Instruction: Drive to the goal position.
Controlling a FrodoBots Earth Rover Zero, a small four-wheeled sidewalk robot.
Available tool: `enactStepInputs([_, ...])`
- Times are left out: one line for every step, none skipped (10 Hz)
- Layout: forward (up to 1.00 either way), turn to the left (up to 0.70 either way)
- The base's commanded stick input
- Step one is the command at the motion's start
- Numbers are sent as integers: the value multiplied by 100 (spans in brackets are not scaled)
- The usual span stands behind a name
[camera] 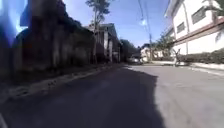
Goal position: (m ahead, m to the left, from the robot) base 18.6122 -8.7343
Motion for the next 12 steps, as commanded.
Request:
enactStepInputs([70,0])
enactStepInputs([70,0])
enactStepInputs([70,0])
enactStepInputs([70,0])
enactStepInputs([70,0])
enactStepInputs([70,0])
enactStepInputs([70,0])
enactStepInputs([70,0])
enactStepInputs([70,0])
enactStepInputs([70,0])
enactStepInputs([70,0])
enactStepInputs([70,0])
